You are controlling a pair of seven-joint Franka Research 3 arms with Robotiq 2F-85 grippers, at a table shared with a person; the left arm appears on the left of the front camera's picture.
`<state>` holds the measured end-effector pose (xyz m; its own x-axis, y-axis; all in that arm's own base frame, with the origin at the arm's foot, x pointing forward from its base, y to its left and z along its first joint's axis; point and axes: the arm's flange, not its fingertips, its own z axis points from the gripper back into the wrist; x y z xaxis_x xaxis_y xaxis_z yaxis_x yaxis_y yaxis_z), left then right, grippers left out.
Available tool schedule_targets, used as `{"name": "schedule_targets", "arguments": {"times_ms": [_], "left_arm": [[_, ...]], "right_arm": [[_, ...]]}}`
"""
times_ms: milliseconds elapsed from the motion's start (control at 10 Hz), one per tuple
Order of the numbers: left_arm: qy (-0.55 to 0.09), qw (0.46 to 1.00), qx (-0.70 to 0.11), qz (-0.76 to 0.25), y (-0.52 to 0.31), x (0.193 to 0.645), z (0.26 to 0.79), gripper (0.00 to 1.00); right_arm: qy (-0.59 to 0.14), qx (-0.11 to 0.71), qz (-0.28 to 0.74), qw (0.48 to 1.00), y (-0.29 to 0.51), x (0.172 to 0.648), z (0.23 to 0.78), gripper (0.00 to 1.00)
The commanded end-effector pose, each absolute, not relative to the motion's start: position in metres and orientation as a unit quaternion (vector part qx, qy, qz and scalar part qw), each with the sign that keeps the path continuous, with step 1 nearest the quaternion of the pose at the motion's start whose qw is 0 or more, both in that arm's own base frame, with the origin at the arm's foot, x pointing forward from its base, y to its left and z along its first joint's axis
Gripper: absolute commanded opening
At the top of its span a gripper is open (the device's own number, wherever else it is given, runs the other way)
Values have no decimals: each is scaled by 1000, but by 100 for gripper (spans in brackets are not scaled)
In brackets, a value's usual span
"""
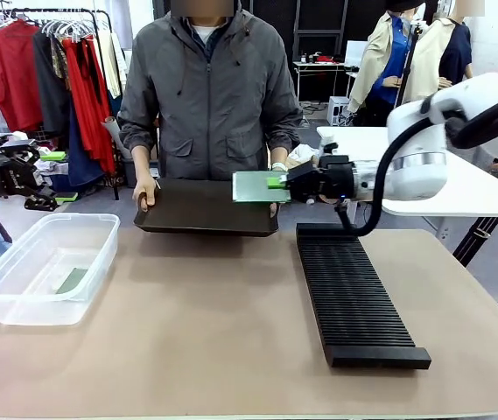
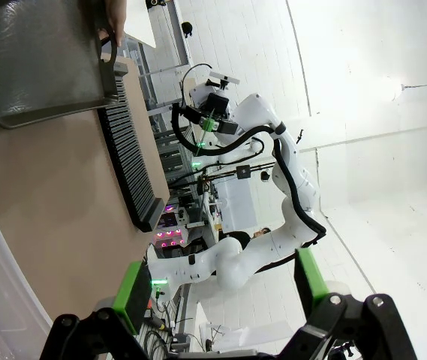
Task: Sort PCBs into racks and boxes based on the side picked up.
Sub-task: If the short side of the Blank PCB is picked up, insert it into the PCB Rack ; if the long side is picked up, place it in the Organizing box.
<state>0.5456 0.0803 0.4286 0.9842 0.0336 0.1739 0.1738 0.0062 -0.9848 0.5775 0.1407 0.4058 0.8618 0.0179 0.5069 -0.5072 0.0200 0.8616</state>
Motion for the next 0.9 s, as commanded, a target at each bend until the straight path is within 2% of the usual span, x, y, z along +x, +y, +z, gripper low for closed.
{"name": "schedule_targets", "arguments": {"times_ms": [0,300,800], "left_arm": [[-72,710,-699,-49,80,543,431,100],[-72,710,-699,-49,80,543,431,100],[-72,710,-699,-49,80,543,431,100]], "right_arm": [[-208,673,204,680,107,564,406,0],[-243,664,224,671,51,557,401,0],[-277,624,359,636,-5,567,373,0]]}}
